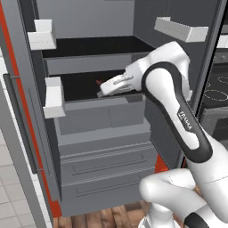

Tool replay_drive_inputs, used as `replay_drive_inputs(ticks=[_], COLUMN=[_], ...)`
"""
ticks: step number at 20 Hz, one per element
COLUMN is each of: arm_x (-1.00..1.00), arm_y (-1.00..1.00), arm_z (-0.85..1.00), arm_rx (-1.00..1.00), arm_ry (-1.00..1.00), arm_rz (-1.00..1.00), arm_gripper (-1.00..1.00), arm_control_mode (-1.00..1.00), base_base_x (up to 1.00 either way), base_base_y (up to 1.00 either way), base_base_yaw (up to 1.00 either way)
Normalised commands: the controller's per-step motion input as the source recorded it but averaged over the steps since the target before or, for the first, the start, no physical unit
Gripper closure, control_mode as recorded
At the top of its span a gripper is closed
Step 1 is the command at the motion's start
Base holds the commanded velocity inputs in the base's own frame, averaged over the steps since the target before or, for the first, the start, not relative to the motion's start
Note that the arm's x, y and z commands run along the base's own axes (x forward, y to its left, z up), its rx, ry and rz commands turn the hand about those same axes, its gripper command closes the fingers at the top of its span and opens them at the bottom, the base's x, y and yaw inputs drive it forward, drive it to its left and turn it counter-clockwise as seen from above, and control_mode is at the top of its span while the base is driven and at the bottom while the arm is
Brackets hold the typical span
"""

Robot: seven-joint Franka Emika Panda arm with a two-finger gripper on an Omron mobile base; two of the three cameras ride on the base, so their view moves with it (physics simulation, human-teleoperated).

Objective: Move the hot dog bun to the plate on the dining table and place the condiment next to that plate. Then navigate to the fridge and take the sausage and place it on the plate as well.

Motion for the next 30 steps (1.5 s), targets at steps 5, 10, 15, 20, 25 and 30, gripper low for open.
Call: replay_drive_inputs(ticks=[5,10,15,20,25,30], arm_x=[-0.92,-0.98,-0.93,-0.11,-0.01,-0.01], arm_y=[-0.61,-0.83,-0.88,-0.60,-0.36,0.00], arm_z=[0.00,-0.04,-0.04,-0.11,-0.04,-0.10], arm_rx=[-0.39,-0.31,-0.19,-0.05,0.00,0.00], arm_ry=[-0.04,-0.09,-0.12,0.10,0.00,0.00], arm_rz=[0.00,0.01,0.00,-0.04,-0.35,-0.27], arm_gripper=[-1.00,-1.00,-1.00,-1.00,-1.00,-1.00], arm_control_mode=[-1.00,-1.00,-1.00,-1.00,-1.00,-1.00], base_base_x=[0.00,0.00,0.00,0.00,0.00,0.00], base_base_y=[0.00,0.00,0.00,0.00,0.00,0.00], base_base_yaw=[0.00,0.00,0.00,0.00,0.00,0.00])
